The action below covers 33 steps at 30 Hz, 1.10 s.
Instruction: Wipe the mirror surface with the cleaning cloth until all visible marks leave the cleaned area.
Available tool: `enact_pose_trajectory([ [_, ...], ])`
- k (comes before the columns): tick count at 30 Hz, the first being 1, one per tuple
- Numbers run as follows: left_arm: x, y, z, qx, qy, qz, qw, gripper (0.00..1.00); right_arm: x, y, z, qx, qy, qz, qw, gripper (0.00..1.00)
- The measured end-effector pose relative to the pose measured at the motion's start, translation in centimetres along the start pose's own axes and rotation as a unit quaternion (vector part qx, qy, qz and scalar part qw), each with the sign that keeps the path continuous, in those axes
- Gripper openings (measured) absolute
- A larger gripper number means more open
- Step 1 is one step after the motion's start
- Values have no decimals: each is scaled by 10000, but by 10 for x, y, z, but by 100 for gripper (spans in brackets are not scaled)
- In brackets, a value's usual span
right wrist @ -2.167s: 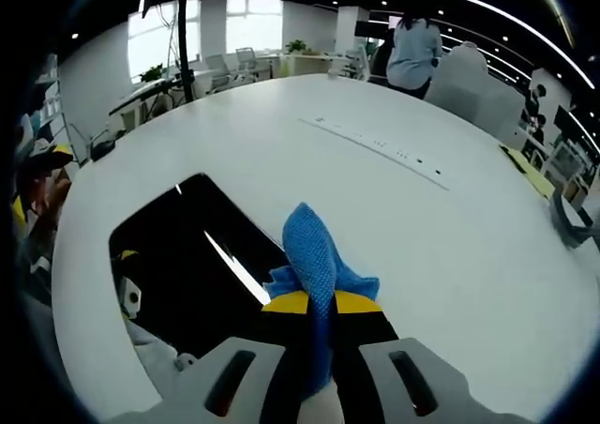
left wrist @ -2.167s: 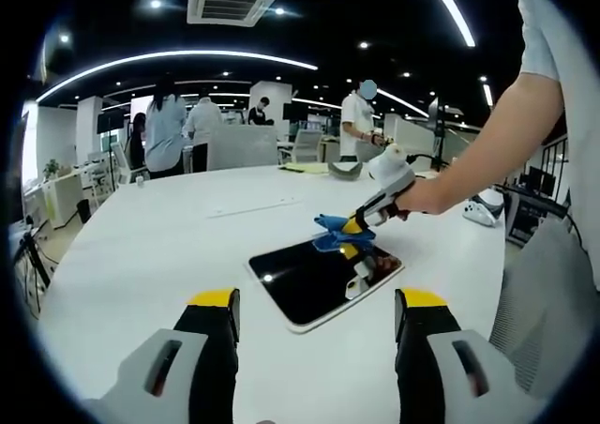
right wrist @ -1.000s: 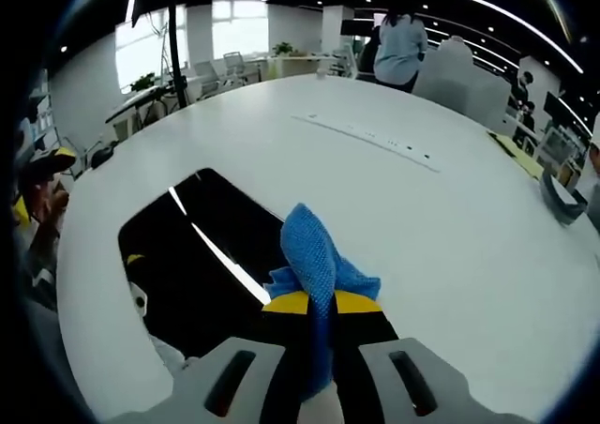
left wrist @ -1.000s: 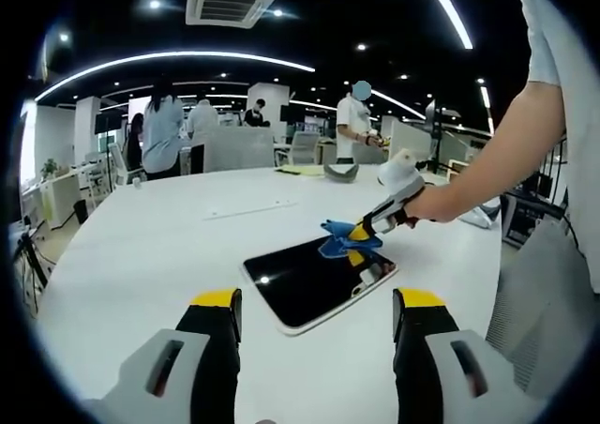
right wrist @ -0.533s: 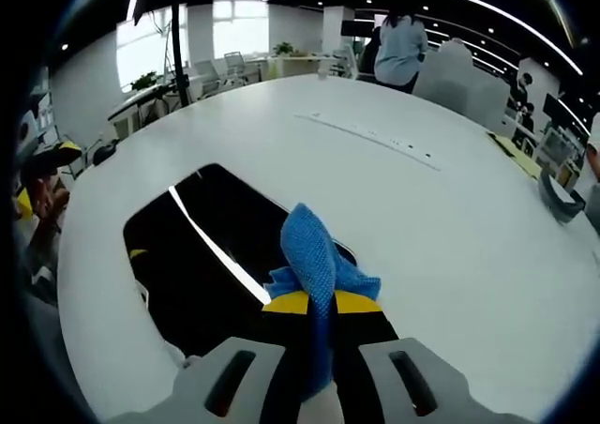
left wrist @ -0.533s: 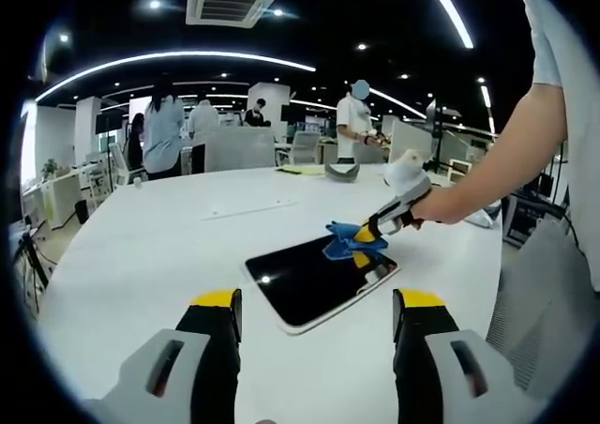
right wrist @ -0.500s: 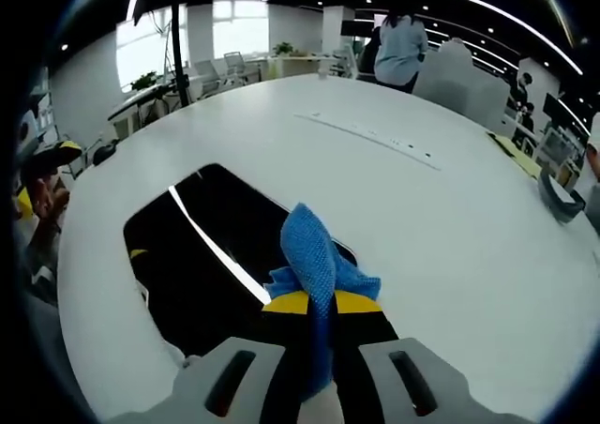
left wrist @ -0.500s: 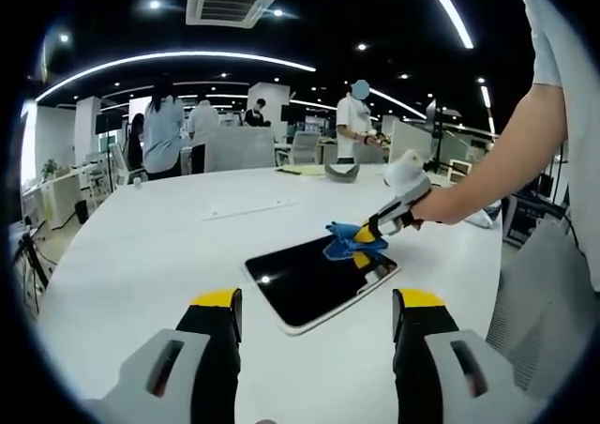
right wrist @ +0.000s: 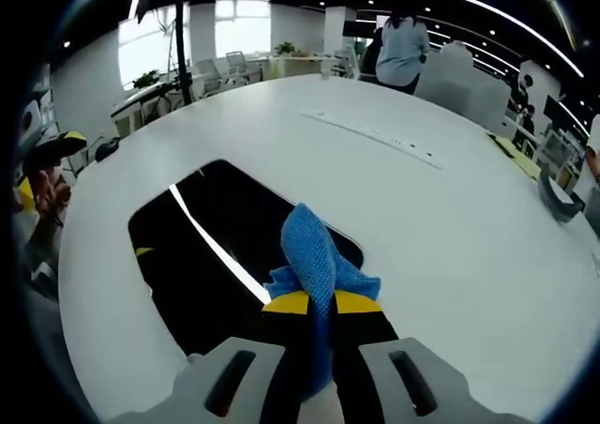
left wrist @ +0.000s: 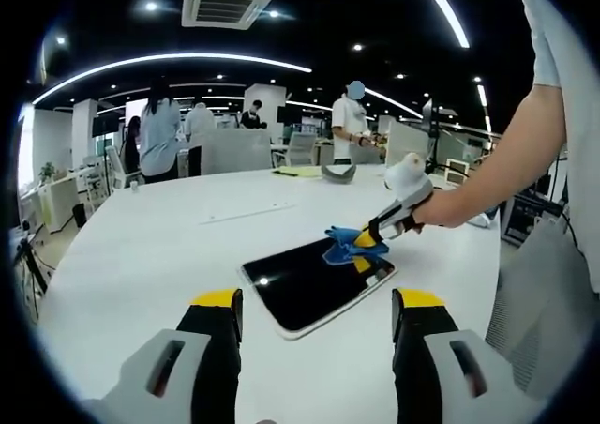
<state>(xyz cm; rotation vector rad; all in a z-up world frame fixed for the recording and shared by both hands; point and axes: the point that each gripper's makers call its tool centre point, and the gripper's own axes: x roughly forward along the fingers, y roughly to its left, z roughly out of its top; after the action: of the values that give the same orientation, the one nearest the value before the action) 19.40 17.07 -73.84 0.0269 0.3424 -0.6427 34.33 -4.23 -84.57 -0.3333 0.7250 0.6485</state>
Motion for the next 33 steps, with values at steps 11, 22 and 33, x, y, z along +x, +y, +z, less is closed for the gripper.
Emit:
enact_pose_trajectory([
  [11, 0, 2, 2, 42, -11, 18, 10000, 64, -3, 3, -3, 35, -9, -20, 10000, 2],
  [22, -1, 1, 1, 53, -16, 10, 10000, 64, -6, 5, -5, 65, -20, -25, 10000, 2],
  [33, 2, -3, 1, 97, -16, -66, 9999, 64, -8, 9, -7, 67, -5, -41, 10000, 2],
])
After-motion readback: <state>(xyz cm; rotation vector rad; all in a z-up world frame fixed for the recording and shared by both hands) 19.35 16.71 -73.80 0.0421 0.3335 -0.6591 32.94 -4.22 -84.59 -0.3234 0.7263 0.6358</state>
